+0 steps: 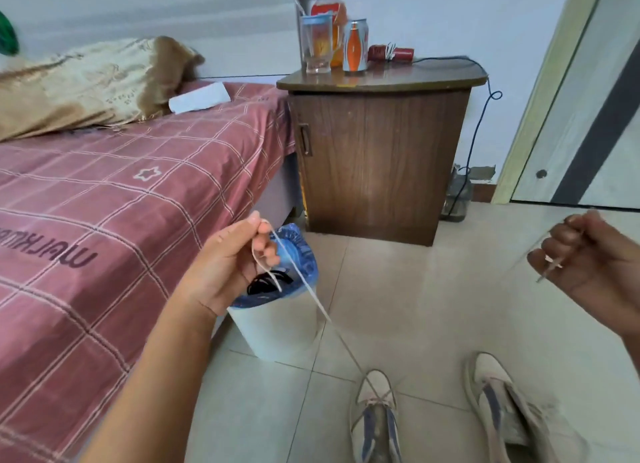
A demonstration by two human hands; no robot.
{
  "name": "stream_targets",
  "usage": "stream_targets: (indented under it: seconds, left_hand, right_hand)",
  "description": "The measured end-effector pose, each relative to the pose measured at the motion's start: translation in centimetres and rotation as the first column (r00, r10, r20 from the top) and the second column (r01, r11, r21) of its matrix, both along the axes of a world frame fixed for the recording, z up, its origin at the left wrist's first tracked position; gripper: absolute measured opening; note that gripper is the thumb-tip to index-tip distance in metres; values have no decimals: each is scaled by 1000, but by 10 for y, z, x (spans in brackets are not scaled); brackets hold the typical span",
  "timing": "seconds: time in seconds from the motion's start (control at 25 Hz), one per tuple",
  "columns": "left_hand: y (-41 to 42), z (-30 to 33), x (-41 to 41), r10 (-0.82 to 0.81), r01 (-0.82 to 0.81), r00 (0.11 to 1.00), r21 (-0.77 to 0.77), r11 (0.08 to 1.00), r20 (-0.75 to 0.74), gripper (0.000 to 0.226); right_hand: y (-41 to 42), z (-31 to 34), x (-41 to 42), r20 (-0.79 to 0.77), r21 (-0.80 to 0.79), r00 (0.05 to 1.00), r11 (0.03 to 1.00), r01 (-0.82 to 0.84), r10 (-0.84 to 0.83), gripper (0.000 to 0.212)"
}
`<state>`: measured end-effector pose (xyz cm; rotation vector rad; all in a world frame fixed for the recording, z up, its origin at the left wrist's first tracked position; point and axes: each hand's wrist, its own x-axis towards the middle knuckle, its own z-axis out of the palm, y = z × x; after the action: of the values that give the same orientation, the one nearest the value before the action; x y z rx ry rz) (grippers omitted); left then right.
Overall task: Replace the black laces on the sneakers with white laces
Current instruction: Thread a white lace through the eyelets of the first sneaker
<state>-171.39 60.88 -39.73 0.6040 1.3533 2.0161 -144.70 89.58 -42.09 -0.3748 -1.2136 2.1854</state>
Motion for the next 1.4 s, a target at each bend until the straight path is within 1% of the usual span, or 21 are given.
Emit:
stream_targets:
  seconds: [0.04,0.08,0.12,0.28,0.32,0.36,0.4,0.44,0.48,0.52,0.6,0.68,0.72,0.76,0.84,0.92,0.96,1.04,1.12,1.24,1.4]
  left_hand:
    - [-2,9,-4,14,-13,1000,54,998,-6,33]
    - [0,16,-6,24,-23,1000,95,995,-7,33]
    - [1,21,-6,39,-38,999,123,992,-4,33]
    - [5,35,-5,87,-88,996,249,964,15,30]
    - [6,35,-4,97,-97,995,270,958,16,30]
    - [9,34,0,95,-94,995,276,956,9,31]
    - [14,27,5,80,-76,997,254,964,-4,30]
    - [21,14,10,52,-50,999,200,979,-8,29]
    - [28,-6,17,23,-24,1000,117,993,10,27]
    - [34,-30,25,1,-2,998,14,1000,60,25]
    - [41,-88,43,3,45,974,-207,977,228,20]
    - [37,-152,59,89,89,928,-446,891,362,13]
    - [34,-182,66,133,109,914,-545,831,384,10]
    - [32,-206,73,170,120,908,-625,772,384,9]
    - [30,-239,82,246,76,914,-732,677,322,12]
    - [34,-251,88,277,26,926,-778,628,255,6]
    - [37,-256,92,263,49,928,-785,618,264,4]
    - [41,-264,100,195,157,921,-779,608,338,7]
    - [44,-273,107,122,251,904,-740,624,409,12]
    - [54,-277,108,96,272,881,-663,697,463,7]
    - [71,-282,105,177,194,878,-668,719,445,5]
  right_hand:
    - [3,11,2,10,30,999,998,49,-49,38]
    - [5,22,7,-54,-57,999,998,4,-7,32]
    - [3,30,9,-50,-29,994,995,99,-100,30]
    - [0,47,15,-140,27,980,989,143,-138,30]
    - [1,47,16,-115,57,981,985,162,-154,31]
    - [1,46,15,-64,123,984,977,174,-167,32]
    - [-2,42,13,6,205,987,966,155,-160,29]
    - [-5,34,9,92,264,986,958,111,-140,21]
    - [-8,19,4,180,272,976,960,69,-121,15]
    - [-12,-2,-1,261,230,959,972,49,-110,16]
    - [-17,-54,-9,414,103,904,992,69,-106,12]
    - [-27,-116,-11,604,67,785,991,118,-134,8]
    - [-35,-146,-10,690,72,708,988,135,-148,8]
    - [-45,-172,-9,749,63,648,988,138,-139,7]
    - [-71,-209,-12,812,-1,580,993,116,-67,8]
    - [-95,-228,-19,833,-118,552,986,120,32,16]
    - [-105,-235,-22,835,-198,541,972,126,100,18]
    - [-117,-243,-28,834,-355,488,928,115,258,15]
    - [-117,-246,-33,834,-428,431,897,111,345,13]
    - [-108,-247,-44,812,-460,472,874,159,342,16]
    - [-103,-256,-58,826,-453,478,856,247,299,18]
